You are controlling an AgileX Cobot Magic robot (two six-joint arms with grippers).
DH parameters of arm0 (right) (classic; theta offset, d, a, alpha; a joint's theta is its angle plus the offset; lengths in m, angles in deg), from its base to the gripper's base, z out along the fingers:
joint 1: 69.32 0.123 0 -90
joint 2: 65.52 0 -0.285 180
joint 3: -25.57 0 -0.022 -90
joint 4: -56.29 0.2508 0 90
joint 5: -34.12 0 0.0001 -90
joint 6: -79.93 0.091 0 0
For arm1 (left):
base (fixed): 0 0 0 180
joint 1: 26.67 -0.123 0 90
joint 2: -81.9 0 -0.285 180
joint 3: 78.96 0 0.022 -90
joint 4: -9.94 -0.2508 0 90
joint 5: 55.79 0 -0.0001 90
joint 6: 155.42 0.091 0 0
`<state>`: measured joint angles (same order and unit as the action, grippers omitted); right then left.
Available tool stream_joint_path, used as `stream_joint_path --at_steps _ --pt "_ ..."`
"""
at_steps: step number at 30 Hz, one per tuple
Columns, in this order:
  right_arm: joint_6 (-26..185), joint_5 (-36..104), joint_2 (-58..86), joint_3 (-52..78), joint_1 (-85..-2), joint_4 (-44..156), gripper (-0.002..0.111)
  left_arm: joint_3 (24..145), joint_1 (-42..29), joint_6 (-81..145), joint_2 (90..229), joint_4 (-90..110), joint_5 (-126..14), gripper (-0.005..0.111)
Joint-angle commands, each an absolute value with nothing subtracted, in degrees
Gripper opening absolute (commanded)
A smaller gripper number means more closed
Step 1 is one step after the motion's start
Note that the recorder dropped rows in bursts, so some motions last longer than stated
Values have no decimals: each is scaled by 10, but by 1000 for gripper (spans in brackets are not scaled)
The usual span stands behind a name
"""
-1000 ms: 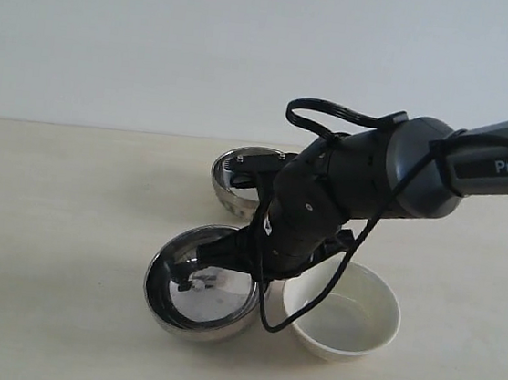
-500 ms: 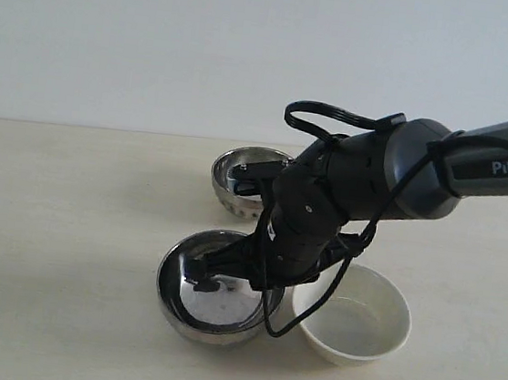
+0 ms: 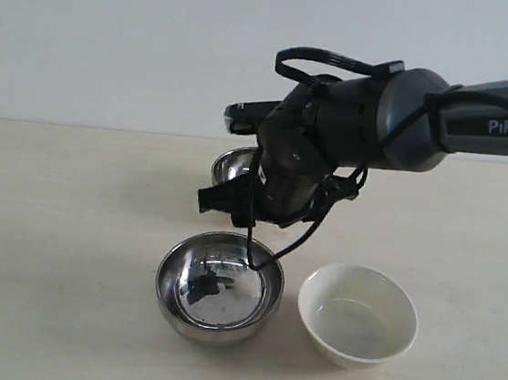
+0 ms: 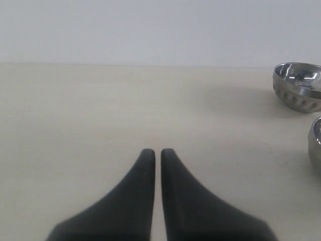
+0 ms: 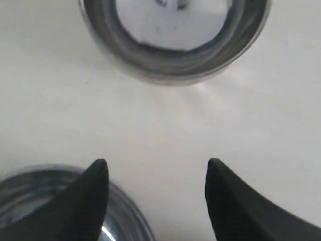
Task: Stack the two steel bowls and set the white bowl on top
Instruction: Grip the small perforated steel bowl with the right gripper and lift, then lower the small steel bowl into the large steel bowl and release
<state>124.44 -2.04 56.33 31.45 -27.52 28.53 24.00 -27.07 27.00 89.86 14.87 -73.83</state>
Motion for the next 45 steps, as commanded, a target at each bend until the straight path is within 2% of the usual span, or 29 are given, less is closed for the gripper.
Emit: stream_joint_path --at_steps 1,11,17,22,25,30,31,45 --pt "1364 -31 561 338 -302 208 51 238 -268 267 897 149 -734 4" --pt "1384 118 615 337 -392 288 51 238 -268 267 897 149 -734 4" --pt "1401 236 666 337 -398 291 51 238 -268 267 897 149 -734 4" --pt "1433 257 694 337 -398 292 51 238 -268 267 897 149 -734 4" --pt "1434 255 700 337 -398 292 43 238 -268 267 897 149 -734 4" --pt "1420 254 698 337 -395 292 4 238 -268 267 897 149 -734 4" --pt "1419 254 696 337 -395 292 0 238 -268 267 897 149 -734 4" --pt "1322 162 582 337 -367 306 0 238 -268 267 897 149 -734 4"
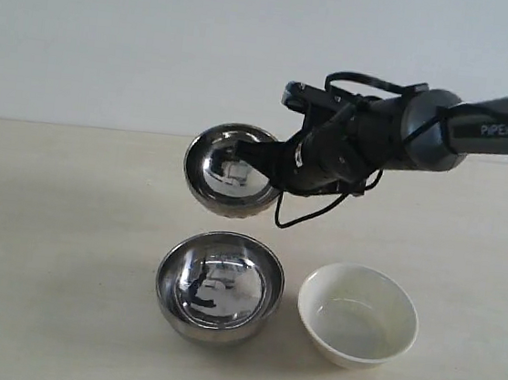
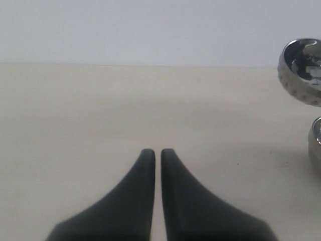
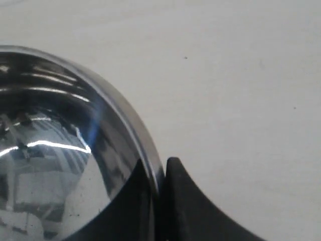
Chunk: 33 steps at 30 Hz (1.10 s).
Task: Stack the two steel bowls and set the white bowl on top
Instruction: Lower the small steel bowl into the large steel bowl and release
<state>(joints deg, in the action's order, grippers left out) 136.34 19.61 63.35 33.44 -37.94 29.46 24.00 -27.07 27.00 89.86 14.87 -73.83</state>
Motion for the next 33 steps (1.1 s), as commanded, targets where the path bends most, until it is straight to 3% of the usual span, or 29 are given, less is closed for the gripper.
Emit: stream_joint_path --at_steps 1,14,33 --pt "1296 147 569 337 -367 318 0 238 -268 267 897 149 -734 4" --pt "869 -158 499 336 -367 662 0 238 -268 267 897 149 -734 4" --pt "866 -43 527 248 -367 672 0 238 -268 267 897 149 -734 4"
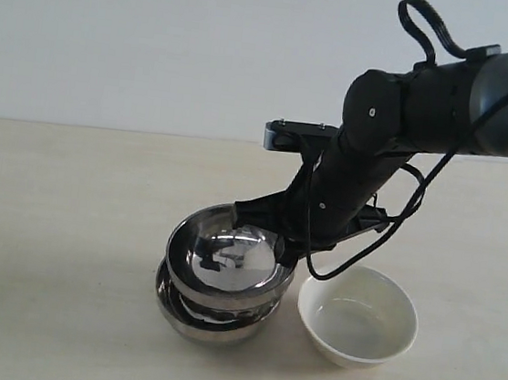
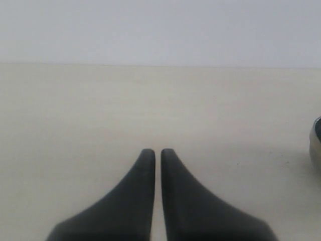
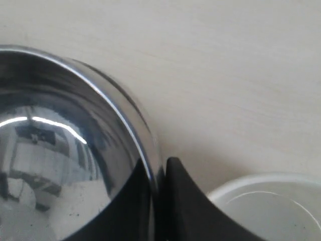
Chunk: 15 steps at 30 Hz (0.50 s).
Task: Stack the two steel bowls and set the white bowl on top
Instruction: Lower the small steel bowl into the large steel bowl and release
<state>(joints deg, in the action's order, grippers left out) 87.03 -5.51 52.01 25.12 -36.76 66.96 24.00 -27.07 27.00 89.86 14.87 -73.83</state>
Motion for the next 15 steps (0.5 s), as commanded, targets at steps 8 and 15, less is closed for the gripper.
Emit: stream_joint_path --at_steps 8,15 --pt "864 -22 527 248 -367 679 0 238 -268 267 897 149 -734 4" --pt "839 -22 527 248 -367 695 0 238 -268 267 897 149 -734 4"
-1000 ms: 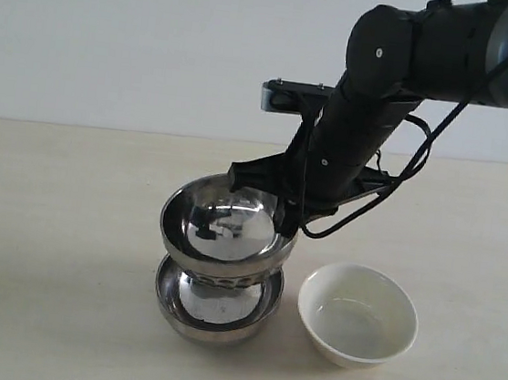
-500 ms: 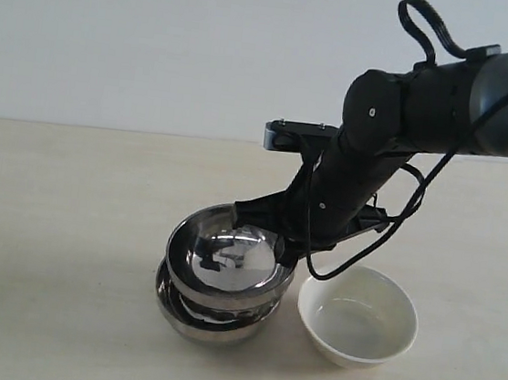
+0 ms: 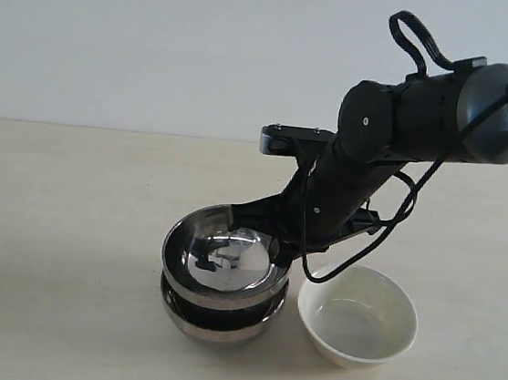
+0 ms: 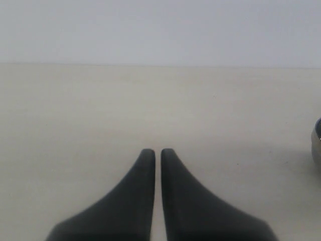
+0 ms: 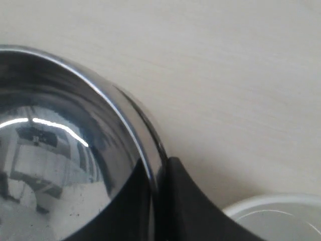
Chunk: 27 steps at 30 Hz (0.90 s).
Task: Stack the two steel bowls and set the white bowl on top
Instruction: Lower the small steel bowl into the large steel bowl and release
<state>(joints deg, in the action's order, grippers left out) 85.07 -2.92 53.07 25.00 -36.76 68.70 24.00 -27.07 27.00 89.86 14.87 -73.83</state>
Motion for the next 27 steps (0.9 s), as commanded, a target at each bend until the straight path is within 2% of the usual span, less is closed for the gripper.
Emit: stream_joint_path --at_steps 1,13,15,16,18,27 --pt "839 -22 527 248 -367 695 0 238 -268 267 897 149 -734 4" --pt "839 -25 527 248 -367 698 0 238 -268 267 897 149 -734 4" --pt "839 -25 527 248 -367 699 13 238 -268 267 897 149 -734 4" --pt "839 -25 527 248 -367 700 27 238 -268 267 897 149 -734 4" --pt "839 -24 527 248 -367 708 43 238 -268 267 897 149 -734 4" --pt "834 -1 480 250 -367 709 45 238 -268 267 897 149 -734 4"
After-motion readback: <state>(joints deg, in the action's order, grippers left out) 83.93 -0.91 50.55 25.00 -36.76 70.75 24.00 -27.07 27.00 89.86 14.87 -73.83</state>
